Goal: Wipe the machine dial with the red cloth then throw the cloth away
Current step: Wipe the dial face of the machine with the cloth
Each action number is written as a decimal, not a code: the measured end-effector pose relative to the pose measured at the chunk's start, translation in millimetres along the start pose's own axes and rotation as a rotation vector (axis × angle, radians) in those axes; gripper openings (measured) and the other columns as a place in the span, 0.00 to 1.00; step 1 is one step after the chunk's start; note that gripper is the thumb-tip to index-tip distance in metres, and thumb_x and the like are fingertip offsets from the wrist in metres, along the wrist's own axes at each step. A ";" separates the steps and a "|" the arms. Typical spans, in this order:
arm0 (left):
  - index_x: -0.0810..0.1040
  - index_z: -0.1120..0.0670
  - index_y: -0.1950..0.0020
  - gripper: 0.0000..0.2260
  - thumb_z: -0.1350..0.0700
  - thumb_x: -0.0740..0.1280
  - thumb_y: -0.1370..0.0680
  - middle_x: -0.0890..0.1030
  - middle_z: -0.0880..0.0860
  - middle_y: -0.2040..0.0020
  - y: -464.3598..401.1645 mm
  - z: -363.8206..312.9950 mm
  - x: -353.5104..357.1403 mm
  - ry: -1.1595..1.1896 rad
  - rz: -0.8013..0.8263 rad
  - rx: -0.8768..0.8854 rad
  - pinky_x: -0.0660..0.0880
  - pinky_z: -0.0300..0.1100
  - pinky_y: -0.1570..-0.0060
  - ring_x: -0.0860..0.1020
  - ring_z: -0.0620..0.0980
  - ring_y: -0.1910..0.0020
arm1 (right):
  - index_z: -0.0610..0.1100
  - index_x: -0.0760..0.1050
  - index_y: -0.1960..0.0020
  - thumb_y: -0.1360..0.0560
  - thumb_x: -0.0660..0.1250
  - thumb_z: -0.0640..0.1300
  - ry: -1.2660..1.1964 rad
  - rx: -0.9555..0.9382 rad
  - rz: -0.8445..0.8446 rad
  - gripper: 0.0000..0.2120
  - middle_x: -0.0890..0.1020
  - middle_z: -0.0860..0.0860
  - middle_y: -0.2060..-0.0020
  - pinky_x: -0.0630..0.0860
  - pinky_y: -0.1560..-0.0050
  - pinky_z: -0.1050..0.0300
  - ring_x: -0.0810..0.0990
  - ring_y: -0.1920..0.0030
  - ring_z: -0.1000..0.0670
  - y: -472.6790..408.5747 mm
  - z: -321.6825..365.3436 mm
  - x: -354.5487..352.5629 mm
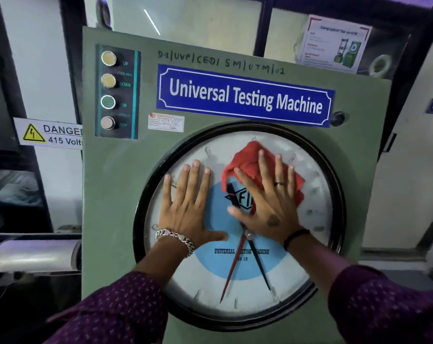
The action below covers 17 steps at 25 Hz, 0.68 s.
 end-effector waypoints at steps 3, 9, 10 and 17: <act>0.44 0.56 0.10 0.76 0.12 0.64 0.44 0.44 0.61 0.09 0.3 0.0 0.5 0.001 0.012 0.010 0.37 0.69 0.16 0.44 0.63 0.11 | 0.68 0.57 0.11 0.22 0.61 0.81 0.003 -0.098 0.082 0.43 0.49 0.45 0.07 0.51 0.17 0.18 0.46 0.09 0.31 50.9 -12.1 7.0; 0.34 0.54 0.11 0.78 0.18 0.75 0.43 0.34 0.61 0.11 5.0 -7.8 -10.2 -0.060 0.165 -0.028 0.37 0.71 0.17 0.32 0.62 0.13 | 0.61 0.59 0.10 0.19 0.65 0.69 -0.149 0.317 0.127 0.41 0.46 0.43 0.08 0.44 0.16 0.23 0.45 0.11 0.27 22.5 -52.0 -16.3; 0.32 0.52 0.12 0.78 0.19 0.75 0.42 0.32 0.61 0.12 6.7 -10.5 -16.2 -0.072 0.182 -0.026 0.37 0.70 0.16 0.31 0.61 0.13 | 0.61 0.59 0.10 0.18 0.67 0.61 -0.139 0.260 0.140 0.38 0.47 0.43 0.08 0.46 0.16 0.21 0.46 0.11 0.27 14.6 -38.8 -21.1; 0.35 0.49 0.10 0.71 0.20 0.73 0.38 0.36 0.54 0.10 34.3 -24.9 -86.2 -0.135 0.192 -0.030 0.38 0.65 0.15 0.38 0.57 0.11 | 0.56 0.66 0.12 0.24 0.62 0.22 -0.367 -0.018 0.302 0.48 0.60 0.48 0.09 0.82 0.30 0.34 0.72 0.17 0.35 38.8 -6.9 -68.8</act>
Point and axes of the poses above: each hand's wrist, its own y-axis away from the middle knuckle, its own x-axis out of the palm, z = x × y, the point moved 10 cm from there along -y, towards the middle knuckle
